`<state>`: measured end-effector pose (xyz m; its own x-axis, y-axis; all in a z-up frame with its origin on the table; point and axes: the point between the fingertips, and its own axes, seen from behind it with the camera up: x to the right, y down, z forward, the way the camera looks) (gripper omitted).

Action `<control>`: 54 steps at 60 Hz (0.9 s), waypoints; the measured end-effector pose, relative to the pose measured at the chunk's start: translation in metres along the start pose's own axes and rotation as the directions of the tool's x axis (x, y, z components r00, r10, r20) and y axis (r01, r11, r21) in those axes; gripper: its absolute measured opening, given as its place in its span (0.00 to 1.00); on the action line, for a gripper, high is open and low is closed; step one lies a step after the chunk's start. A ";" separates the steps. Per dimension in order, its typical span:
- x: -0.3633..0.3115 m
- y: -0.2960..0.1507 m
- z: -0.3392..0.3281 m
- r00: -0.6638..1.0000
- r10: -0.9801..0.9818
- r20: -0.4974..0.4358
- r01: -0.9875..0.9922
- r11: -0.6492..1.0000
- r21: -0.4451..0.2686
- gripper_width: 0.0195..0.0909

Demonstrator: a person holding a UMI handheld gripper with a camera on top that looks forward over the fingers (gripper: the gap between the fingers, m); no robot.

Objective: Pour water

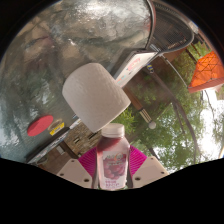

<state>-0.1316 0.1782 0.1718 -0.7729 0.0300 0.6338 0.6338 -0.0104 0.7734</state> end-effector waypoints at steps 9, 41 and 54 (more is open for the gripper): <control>0.013 0.003 0.001 0.985 0.171 -0.038 -0.171 0.985 0.014 0.29; -0.071 0.050 0.004 -0.820 0.573 0.010 -0.573 -0.820 -0.008 0.29; -0.117 0.018 0.018 -0.801 0.599 0.008 -0.598 -0.799 -0.067 0.29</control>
<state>-0.0292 0.1922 0.1115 0.9988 -0.0220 -0.0441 -0.0457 -0.0771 -0.9960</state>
